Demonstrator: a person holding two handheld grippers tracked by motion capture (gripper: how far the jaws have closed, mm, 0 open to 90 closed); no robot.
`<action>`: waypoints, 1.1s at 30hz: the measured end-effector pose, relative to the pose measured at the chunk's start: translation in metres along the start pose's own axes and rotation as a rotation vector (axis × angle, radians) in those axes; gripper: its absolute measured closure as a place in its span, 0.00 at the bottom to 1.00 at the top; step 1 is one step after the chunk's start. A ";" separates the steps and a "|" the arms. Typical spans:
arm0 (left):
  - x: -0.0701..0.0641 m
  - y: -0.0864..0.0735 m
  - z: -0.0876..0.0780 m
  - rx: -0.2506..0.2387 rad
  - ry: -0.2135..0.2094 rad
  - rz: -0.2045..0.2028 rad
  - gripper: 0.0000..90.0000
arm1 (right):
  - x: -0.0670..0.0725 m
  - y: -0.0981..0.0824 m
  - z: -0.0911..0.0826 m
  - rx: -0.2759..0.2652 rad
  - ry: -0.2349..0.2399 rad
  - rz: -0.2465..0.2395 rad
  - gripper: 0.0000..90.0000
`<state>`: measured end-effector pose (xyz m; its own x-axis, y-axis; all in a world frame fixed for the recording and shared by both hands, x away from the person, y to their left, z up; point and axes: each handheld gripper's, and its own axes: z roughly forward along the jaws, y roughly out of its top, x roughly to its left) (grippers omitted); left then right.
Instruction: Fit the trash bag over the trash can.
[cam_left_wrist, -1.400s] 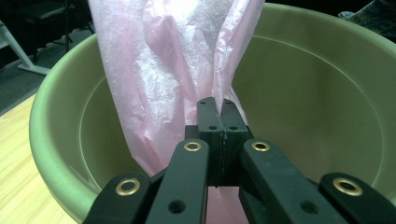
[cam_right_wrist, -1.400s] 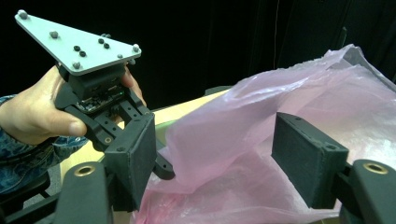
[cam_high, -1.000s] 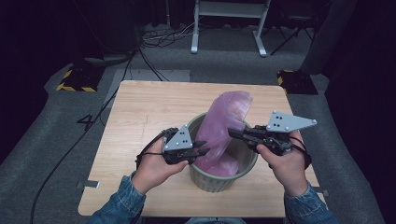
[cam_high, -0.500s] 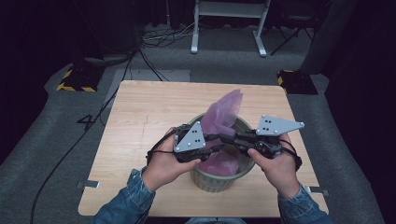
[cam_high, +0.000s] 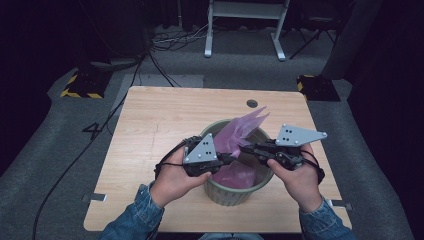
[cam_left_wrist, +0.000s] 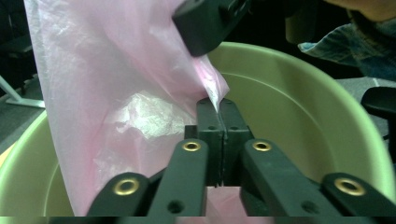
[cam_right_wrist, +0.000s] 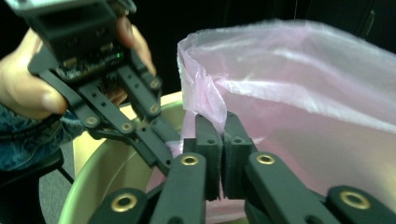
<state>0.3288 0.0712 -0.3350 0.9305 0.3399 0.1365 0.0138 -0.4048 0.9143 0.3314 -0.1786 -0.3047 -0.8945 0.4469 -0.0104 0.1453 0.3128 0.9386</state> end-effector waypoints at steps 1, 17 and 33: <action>0.001 0.000 -0.001 -0.009 0.029 0.008 0.68 | 0.001 0.000 0.000 0.002 0.001 -0.002 0.99; 0.009 0.012 -0.014 -0.119 0.042 -0.036 0.61 | 0.003 -0.005 0.004 0.040 -0.002 -0.020 1.00; 0.015 0.011 -0.020 -0.089 0.050 -0.059 1.00 | -0.002 -0.005 -0.010 0.010 -0.035 -0.003 0.75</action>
<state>0.3354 0.0889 -0.3157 0.9096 0.4036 0.0986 0.0328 -0.3065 0.9513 0.3281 -0.1894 -0.3058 -0.8796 0.4750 -0.0259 0.1465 0.3223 0.9352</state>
